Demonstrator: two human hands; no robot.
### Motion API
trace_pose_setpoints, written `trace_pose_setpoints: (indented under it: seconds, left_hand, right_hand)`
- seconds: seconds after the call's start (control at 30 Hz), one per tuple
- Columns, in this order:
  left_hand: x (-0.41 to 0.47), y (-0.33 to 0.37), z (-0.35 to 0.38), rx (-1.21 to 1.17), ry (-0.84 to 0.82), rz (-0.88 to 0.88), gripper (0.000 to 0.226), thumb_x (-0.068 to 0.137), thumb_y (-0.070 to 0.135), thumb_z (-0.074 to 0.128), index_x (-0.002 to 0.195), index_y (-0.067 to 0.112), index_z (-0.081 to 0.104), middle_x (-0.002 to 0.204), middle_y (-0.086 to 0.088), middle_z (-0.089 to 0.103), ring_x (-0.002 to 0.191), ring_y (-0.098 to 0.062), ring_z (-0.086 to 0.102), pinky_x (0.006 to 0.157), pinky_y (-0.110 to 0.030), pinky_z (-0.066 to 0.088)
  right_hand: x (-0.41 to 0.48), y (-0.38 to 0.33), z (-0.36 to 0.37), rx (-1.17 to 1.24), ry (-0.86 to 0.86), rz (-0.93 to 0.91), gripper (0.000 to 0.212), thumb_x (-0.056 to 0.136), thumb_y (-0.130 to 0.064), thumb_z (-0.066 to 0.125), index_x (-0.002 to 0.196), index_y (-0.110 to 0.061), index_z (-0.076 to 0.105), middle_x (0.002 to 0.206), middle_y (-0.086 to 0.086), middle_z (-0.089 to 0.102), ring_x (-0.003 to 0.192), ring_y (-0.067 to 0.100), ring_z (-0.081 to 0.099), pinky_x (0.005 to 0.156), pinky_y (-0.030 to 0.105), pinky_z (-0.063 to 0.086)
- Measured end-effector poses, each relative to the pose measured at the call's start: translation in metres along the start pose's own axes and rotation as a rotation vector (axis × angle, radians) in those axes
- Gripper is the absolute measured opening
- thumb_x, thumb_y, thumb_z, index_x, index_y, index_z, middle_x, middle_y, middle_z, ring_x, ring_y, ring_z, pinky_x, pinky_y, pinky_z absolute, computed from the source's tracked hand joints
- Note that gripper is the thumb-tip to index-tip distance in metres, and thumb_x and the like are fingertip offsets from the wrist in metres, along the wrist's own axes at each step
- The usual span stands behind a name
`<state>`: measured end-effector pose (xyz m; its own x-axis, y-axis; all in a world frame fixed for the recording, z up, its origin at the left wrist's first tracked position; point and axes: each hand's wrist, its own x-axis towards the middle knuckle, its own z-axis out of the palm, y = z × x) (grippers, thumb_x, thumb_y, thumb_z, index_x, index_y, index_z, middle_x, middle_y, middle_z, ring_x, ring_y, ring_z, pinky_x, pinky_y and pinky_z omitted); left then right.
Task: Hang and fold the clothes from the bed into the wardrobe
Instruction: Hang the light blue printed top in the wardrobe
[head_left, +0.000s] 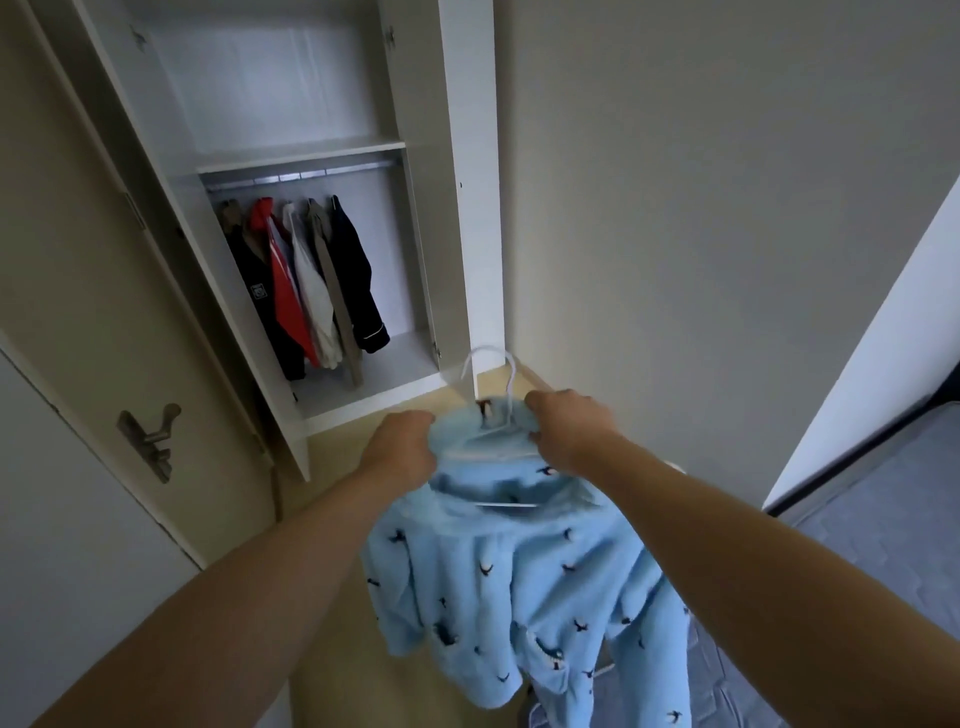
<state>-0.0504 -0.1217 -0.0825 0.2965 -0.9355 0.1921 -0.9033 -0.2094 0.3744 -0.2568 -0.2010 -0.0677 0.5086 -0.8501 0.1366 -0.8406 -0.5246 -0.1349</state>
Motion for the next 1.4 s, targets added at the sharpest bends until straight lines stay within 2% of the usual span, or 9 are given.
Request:
trace_pose_setpoints:
  seconds: [0.13,0.27,0.43,0.57,0.67,0.83,1.0,1.2,1.4]
  left_hand:
    - [0.009,0.001,0.003,-0.077,0.237,-0.010,0.018,0.073,0.000,0.066,0.086,0.013,0.064,0.087,-0.007,0.066,0.083,-0.030,0.061,0.062,-0.030,0.039]
    - [0.012,-0.001,0.008,0.003,0.118,0.001,0.015,0.078,0.003,0.063,0.091,0.012,0.064,0.095,-0.009,0.066,0.091,-0.031,0.061,0.067,-0.031,0.043]
    - [0.029,-0.016,0.010,-0.115,0.340,-0.050,0.025,0.078,0.007,0.068,0.100,0.017,0.062,0.093,0.000,0.062,0.082,-0.019,0.055,0.064,-0.030,0.040]
    - [0.050,-0.033,0.025,-0.183,0.137,-0.105,0.027,0.080,0.020,0.073,0.101,0.020,0.056,0.099,0.000,0.060,0.088,-0.021,0.059,0.072,-0.039,0.051]
    - [0.080,-0.055,0.030,-0.235,0.098,-0.132,0.033,0.076,0.031,0.075,0.093,0.027,0.047,0.086,0.007,0.057,0.076,-0.016,0.058,0.060,-0.035,0.048]
    - [0.147,-0.098,0.034,-0.046,0.114,0.094,0.042,0.077,0.038,0.075,0.108,0.023,0.051,0.099,0.001,0.064,0.088,-0.024,0.061,0.070,-0.035,0.048]
    - [0.226,-0.143,0.026,-0.113,0.005,0.184,0.047,0.086,0.036,0.071,0.125,0.020,0.050,0.109,-0.003,0.067,0.097,-0.028,0.064,0.079,-0.039,0.051]
    - [0.321,-0.192,0.010,-0.071,-0.001,0.251,0.032,0.089,0.044,0.067,0.105,0.017,0.060,0.094,-0.005,0.067,0.089,-0.029,0.064,0.074,-0.041,0.052]
    - [0.411,-0.241,0.004,-0.103,-0.086,0.275,0.027,0.091,0.031,0.070,0.077,0.019,0.049,0.078,-0.006,0.062,0.079,-0.028,0.063,0.069,-0.043,0.052]
  right_hand:
    - [-0.006,0.001,0.025,0.095,0.180,0.055,0.028,0.087,-0.019,0.060,0.112,-0.022,0.048,0.102,0.004,0.058,0.079,0.035,0.062,0.059,0.032,0.035]
    - [0.003,0.003,0.025,0.045,0.060,-0.001,0.028,0.087,-0.019,0.062,0.110,-0.021,0.047,0.099,0.002,0.057,0.085,0.032,0.063,0.061,0.032,0.038]
    - [0.026,-0.006,0.026,0.054,0.212,0.012,0.030,0.086,-0.013,0.059,0.112,-0.022,0.048,0.099,0.000,0.054,0.074,0.033,0.063,0.055,0.030,0.032]
    - [0.056,-0.017,0.034,0.027,0.123,-0.020,0.030,0.088,-0.014,0.057,0.115,-0.024,0.047,0.100,0.000,0.054,0.077,0.032,0.063,0.053,0.028,0.028]
    - [0.085,-0.027,0.049,0.028,0.140,-0.025,0.030,0.088,-0.016,0.058,0.116,-0.024,0.049,0.100,-0.001,0.055,0.076,0.032,0.064,0.055,0.029,0.032]
    - [0.158,-0.059,0.068,0.044,0.148,-0.068,0.023,0.091,-0.026,0.059,0.113,-0.024,0.052,0.096,-0.001,0.057,0.077,0.030,0.063,0.058,0.030,0.040]
    - [0.237,-0.091,0.076,0.019,0.164,-0.026,0.020,0.091,-0.033,0.058,0.108,-0.025,0.051,0.096,-0.002,0.058,0.079,0.033,0.063,0.060,0.031,0.037]
    - [0.324,-0.113,0.084,0.063,0.184,0.036,0.028,0.092,-0.040,0.059,0.115,-0.028,0.049,0.103,-0.001,0.062,0.083,0.030,0.065,0.066,0.035,0.050]
    - [0.414,-0.122,0.103,0.110,0.162,0.108,0.023,0.092,-0.040,0.057,0.108,-0.026,0.046,0.095,0.003,0.064,0.081,0.032,0.062,0.062,0.034,0.044]
